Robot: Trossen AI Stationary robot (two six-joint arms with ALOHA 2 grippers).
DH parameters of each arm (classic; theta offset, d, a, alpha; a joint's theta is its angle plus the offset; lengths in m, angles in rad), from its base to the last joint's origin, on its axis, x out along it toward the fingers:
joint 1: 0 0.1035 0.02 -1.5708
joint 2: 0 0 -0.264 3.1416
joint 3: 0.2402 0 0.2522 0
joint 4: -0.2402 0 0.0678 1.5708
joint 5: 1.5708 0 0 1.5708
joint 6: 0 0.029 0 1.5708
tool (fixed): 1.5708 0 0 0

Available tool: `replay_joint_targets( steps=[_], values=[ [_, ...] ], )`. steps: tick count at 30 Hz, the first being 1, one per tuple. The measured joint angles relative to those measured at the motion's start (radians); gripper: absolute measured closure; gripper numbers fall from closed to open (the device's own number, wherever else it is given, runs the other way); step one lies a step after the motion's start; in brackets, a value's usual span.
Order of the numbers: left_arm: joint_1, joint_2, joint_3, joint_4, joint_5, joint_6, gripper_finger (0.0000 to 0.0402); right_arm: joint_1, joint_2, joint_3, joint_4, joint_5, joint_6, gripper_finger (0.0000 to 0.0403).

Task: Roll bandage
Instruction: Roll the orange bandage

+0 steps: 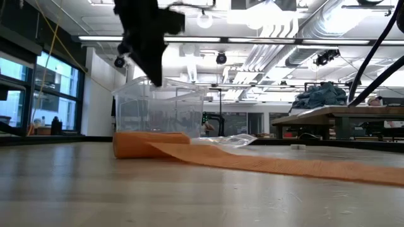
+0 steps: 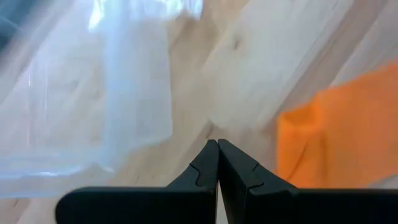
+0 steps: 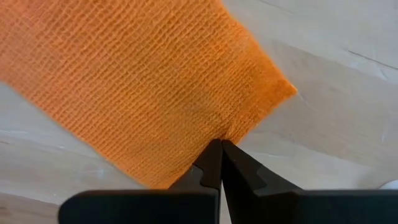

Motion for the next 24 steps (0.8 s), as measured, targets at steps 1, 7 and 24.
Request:
replay_joint_targets(
  steps=[1, 7, 24],
  values=[
    [0.002, -0.019, 0.0, 0.021, -0.003, 0.001, 0.0402, 0.0, 0.0, 0.0, 0.0, 0.0, -0.001, 0.0403],
    [-0.032, -0.044, 0.0, 0.193, 0.131, 0.039, 0.0402, 0.001, 0.0, 0.0, 0.0, 0.003, -0.015, 0.0403],
    [-0.067, 0.256, -0.001, 0.255, 0.374, 0.131, 0.0402, 0.022, 0.0, 0.0, 0.097, -0.002, 0.004, 0.0403]
  ],
)
